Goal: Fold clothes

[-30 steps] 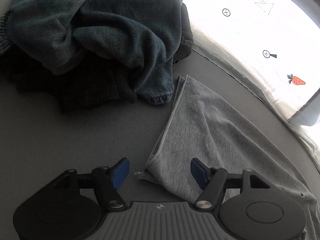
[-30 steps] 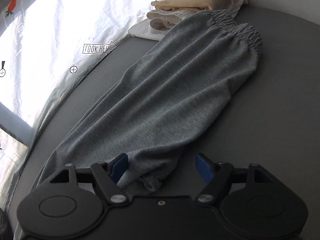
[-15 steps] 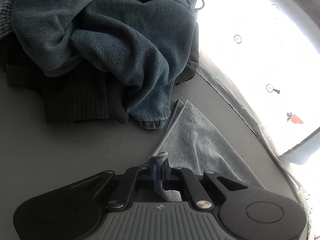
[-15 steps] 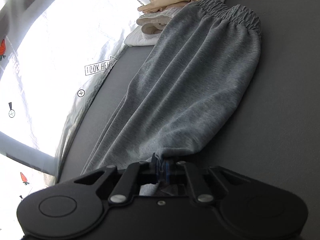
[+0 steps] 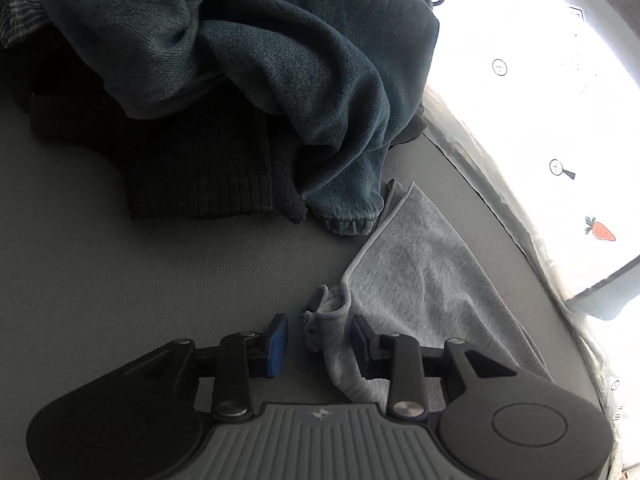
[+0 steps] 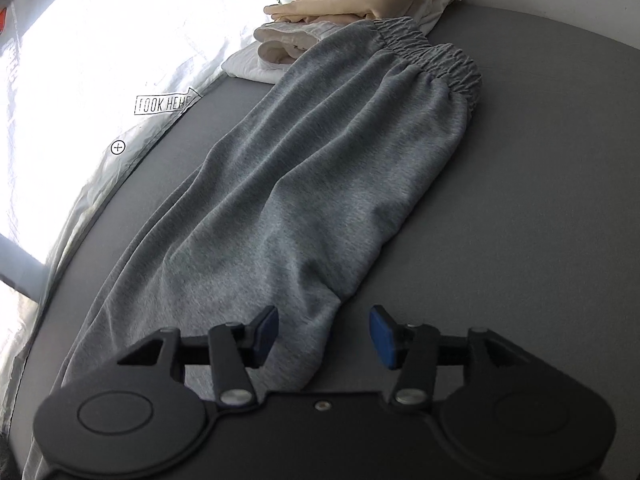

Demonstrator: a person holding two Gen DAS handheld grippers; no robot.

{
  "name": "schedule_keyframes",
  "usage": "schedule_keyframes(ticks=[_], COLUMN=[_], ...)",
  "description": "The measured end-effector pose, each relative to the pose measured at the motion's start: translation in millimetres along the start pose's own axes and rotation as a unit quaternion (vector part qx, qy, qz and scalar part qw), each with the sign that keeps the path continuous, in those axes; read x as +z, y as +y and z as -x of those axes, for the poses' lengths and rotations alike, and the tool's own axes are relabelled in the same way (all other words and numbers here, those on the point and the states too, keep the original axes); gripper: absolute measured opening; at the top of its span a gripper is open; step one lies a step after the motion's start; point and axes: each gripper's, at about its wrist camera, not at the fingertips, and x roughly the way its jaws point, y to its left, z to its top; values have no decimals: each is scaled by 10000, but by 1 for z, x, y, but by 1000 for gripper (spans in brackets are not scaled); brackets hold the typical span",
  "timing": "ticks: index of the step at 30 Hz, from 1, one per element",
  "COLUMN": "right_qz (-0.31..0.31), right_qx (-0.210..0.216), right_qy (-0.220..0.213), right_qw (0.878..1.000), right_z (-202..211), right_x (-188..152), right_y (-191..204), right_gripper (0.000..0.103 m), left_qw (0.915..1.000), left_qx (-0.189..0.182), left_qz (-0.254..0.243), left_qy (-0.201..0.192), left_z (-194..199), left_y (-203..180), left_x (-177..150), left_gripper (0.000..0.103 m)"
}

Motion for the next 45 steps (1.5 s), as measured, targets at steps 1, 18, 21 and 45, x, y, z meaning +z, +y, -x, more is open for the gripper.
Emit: schedule_keyframes(ticks=[1,18,21,45], right_qz=[178,3626,3510,3503], right_qx=[-11,565,820,1092], right_qy=[-41,12,-377,-844], right_qw=[9998,9302,9320,9264], right_z=[0,-16,-18,-16], right_x=[1,-77,-91,-101], right_y=[8,126,110,99], right_gripper=[64,103,103,103], left_qw=[10000,9984,9980,9084], left_qx=[-42,-52,-97,-2124], left_qz=[64,-527,-605,-3155], left_qy=[-29,-192,-157,1734], left_z=[3,-14,-15,-29], left_y=[1,-34,-39,-196], left_x=[-3,-11,-8,-129], left_gripper=[52,31,14,23])
